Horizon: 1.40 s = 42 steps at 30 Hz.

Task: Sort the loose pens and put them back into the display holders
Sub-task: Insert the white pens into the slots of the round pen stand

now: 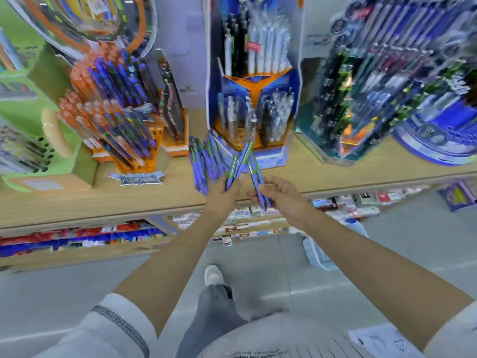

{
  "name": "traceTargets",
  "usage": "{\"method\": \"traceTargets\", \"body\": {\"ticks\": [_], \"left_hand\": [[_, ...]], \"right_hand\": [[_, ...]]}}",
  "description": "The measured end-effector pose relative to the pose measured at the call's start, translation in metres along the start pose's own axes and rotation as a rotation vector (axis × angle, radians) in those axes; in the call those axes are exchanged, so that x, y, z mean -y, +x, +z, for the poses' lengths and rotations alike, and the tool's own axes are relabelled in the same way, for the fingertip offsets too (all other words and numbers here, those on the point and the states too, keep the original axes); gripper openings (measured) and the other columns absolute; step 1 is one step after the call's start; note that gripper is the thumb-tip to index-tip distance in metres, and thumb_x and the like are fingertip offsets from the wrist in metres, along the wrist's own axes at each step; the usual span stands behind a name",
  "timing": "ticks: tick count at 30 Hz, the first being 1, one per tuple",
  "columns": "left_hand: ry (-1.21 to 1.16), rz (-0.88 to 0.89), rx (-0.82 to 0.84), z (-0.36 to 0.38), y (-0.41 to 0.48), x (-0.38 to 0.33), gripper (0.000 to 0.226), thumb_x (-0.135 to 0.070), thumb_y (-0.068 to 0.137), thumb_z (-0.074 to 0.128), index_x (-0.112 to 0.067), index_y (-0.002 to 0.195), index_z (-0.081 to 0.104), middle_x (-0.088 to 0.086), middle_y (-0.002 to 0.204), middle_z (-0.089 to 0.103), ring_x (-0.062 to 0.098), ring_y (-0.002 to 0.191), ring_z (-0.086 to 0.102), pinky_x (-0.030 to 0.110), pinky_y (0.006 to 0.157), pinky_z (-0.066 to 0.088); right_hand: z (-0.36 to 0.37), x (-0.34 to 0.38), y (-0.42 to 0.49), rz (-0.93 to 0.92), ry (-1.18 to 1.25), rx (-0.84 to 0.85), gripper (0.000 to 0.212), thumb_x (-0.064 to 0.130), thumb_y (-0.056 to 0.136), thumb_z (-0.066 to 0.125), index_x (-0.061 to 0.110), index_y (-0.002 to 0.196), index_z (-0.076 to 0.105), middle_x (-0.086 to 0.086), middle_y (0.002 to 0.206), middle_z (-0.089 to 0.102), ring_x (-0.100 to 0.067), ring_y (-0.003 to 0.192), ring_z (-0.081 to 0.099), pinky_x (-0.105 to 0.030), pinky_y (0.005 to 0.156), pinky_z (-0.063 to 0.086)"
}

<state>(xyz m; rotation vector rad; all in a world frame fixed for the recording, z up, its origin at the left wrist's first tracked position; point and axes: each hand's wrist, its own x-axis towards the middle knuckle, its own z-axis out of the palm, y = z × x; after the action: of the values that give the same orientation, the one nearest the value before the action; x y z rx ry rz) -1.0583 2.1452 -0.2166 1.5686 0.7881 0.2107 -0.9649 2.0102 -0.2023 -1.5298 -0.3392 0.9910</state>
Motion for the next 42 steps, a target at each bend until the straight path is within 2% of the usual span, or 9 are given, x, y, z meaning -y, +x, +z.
{"method": "traceTargets", "body": {"ticks": [6,12,16,21,29,31,37,40,42], "left_hand": [[-0.011,0.139,0.165,0.115,-0.036,-0.020,0.013,-0.017,0.101,0.048,-0.005,0.095,0.048,0.006,0.062,0.056,0.014,0.043,0.050,0.023,0.040,0.036],[0.106,0.176,0.321,0.230,-0.044,-0.040,0.020,-0.032,0.094,0.054,-0.015,0.084,0.051,0.002,0.066,0.051,0.021,0.064,0.048,0.037,0.062,0.041],[0.050,0.265,0.499,0.287,-0.042,-0.065,0.015,-0.023,0.086,0.070,-0.013,0.094,0.062,0.001,0.081,0.066,0.002,0.069,0.059,0.021,0.067,0.049],[0.148,0.271,0.593,0.347,-0.004,-0.090,0.009,-0.016,0.083,0.073,-0.015,0.087,0.066,0.003,0.079,0.068,0.014,0.067,0.059,0.028,0.063,0.049],[0.246,0.301,0.590,0.402,0.069,-0.116,0.042,-0.052,0.070,0.066,-0.013,0.081,0.059,0.014,0.062,0.059,0.031,0.057,0.056,0.044,0.062,0.050],[0.232,0.282,0.583,0.412,0.085,-0.120,0.037,-0.052,0.067,0.067,-0.019,0.079,0.057,0.007,0.063,0.057,0.025,0.055,0.051,0.045,0.061,0.051],[0.155,0.230,0.584,0.430,0.106,-0.143,0.023,-0.014,0.085,0.070,-0.020,0.075,0.050,0.001,0.059,0.050,0.011,0.041,0.043,0.024,0.045,0.041],[0.122,0.225,0.570,0.437,0.116,-0.146,0.017,-0.010,0.089,0.066,-0.020,0.085,0.052,0.000,0.061,0.049,0.004,0.040,0.042,0.017,0.043,0.037],[0.091,0.221,0.551,0.440,0.121,-0.150,0.015,-0.010,0.090,0.064,-0.018,0.091,0.051,-0.001,0.065,0.050,0.002,0.041,0.042,0.015,0.043,0.037]], "right_hand": [[-0.105,-0.022,-0.081,-0.026,0.048,-0.198,0.010,0.008,0.097,0.053,0.006,0.102,0.062,0.006,0.069,0.071,-0.005,0.061,0.063,-0.022,0.061,0.048],[-0.185,-0.027,-0.133,-0.065,0.136,-0.458,0.010,0.008,0.093,0.059,0.010,0.093,0.069,-0.008,0.076,0.067,-0.022,0.069,0.057,-0.038,0.072,0.046],[-0.224,-0.023,-0.149,-0.129,0.235,-0.550,0.014,0.002,0.094,0.055,0.008,0.089,0.066,-0.004,0.069,0.066,-0.016,0.059,0.061,-0.028,0.060,0.054],[-0.282,-0.016,-0.137,-0.130,0.269,-0.634,0.009,0.004,0.092,0.060,0.003,0.097,0.068,-0.017,0.079,0.061,-0.023,0.062,0.058,-0.027,0.061,0.054],[-0.346,0.009,-0.103,-0.177,0.394,-0.794,0.018,-0.005,0.088,0.060,0.009,0.100,0.059,-0.003,0.076,0.074,-0.014,0.065,0.070,-0.024,0.059,0.055],[-0.360,0.015,-0.095,-0.180,0.414,-0.850,0.018,-0.005,0.088,0.061,0.009,0.097,0.059,-0.003,0.076,0.075,-0.014,0.064,0.070,-0.024,0.058,0.056],[-0.398,0.030,-0.071,-0.130,0.269,-0.945,0.009,-0.001,0.088,0.063,0.008,0.089,0.066,-0.008,0.075,0.060,-0.016,0.064,0.057,-0.027,0.064,0.055],[-0.420,0.041,-0.061,-0.158,0.117,-0.943,0.016,0.005,0.090,0.063,0.007,0.074,0.064,-0.012,0.071,0.058,-0.018,0.069,0.050,-0.027,0.067,0.048],[-0.439,0.046,-0.054,-0.182,0.043,-0.934,0.009,0.008,0.090,0.063,0.004,0.083,0.066,-0.011,0.070,0.060,-0.020,0.072,0.051,-0.033,0.072,0.047]]}}
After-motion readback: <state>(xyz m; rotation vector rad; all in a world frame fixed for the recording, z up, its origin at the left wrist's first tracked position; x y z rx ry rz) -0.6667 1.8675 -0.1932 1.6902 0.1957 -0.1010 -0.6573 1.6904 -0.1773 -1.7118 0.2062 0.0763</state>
